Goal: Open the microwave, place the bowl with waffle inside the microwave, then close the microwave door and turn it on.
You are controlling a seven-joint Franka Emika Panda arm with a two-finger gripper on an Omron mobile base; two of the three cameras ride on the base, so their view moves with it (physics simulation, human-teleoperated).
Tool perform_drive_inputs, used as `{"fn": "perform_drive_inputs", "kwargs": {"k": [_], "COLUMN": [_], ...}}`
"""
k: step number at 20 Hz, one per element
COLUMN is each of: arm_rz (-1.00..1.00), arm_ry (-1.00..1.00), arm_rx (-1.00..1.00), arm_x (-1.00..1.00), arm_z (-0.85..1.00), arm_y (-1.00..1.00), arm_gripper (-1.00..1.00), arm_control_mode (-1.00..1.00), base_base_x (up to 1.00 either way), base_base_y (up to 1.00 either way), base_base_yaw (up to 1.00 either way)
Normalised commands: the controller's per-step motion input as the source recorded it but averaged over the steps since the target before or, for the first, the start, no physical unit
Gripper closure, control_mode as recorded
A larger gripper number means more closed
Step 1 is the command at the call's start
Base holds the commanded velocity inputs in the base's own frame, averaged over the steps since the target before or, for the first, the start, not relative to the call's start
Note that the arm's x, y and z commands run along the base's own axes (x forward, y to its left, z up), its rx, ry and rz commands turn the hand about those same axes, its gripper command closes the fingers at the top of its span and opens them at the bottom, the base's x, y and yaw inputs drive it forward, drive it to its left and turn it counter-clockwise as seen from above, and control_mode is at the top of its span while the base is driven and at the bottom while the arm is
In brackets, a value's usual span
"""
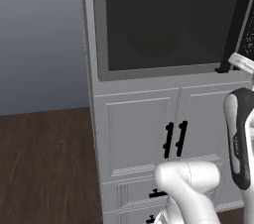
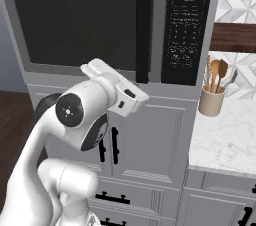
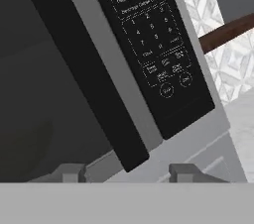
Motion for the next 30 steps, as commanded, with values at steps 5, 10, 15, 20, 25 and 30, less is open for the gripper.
{"fn": "perform_drive_inputs", "kwargs": {"k": [5, 10, 15, 20, 25, 30], "arm_rz": [-0.16, -0.02, -0.01, -0.03, 0.00, 0.00], "arm_ry": [0.10, 0.13, -0.05, -0.03, 0.00, 0.00], "arm_rx": [0.20, 0.06, 0.09, 0.21, 0.04, 0.00], "arm_x": [0.01, 0.01, -0.38, -0.20, 0.00, 0.00], "arm_z": [0.59, 0.04, -0.13, 0.00, 0.00, 0.00], "arm_y": [-0.40, -0.18, -0.21, -0.30, -0.05, 0.00], "arm_gripper": [1.00, 1.00, 1.00, 1.00, 1.00, 1.00], "arm_control_mode": [-1.00, -1.00, -1.00, -1.00, -1.00, -1.00], "base_base_x": [0.00, 0.00, 0.00, 0.00, 0.00, 0.00], "base_base_y": [0.00, 0.00, 0.00, 0.00, 0.00, 0.00], "base_base_yaw": [0.00, 0.00, 0.00, 0.00, 0.00, 0.00]}}
